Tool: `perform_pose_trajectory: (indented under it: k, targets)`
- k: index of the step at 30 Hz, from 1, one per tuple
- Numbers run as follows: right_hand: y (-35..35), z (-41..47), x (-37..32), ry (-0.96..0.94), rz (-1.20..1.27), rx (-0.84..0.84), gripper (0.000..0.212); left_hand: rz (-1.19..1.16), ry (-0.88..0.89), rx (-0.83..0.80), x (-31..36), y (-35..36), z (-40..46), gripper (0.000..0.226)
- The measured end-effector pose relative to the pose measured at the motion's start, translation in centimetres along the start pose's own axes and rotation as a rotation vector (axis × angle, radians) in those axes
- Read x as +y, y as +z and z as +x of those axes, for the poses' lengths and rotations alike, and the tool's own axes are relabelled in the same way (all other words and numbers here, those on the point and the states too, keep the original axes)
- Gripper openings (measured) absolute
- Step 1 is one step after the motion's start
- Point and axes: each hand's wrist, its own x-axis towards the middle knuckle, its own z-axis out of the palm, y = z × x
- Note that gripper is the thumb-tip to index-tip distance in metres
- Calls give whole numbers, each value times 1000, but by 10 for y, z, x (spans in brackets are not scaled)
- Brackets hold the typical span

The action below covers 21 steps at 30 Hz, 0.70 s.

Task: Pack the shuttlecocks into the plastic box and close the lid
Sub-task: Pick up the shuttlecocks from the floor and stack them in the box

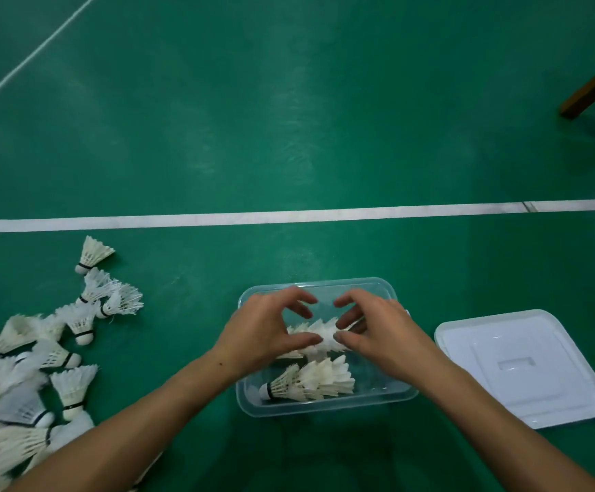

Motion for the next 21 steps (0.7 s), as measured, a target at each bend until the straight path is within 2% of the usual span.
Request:
perform_pose_trajectory:
  k: [3,6,14,21]
  targets:
    - [-1,5,-30,-97,19,33,42,-79,-38,113,-8,-32,-28,55]
    - [18,13,-70,-210,29,8,42,-29,-98,170,-30,-63,-67,59]
    - [101,47,-156,-432,-91,-147,43,28,-387,330,-136,-117,-168,70]
    - [176,83,-204,-479,-158,-259,38,126,-564,387,-207,-156,-221,72]
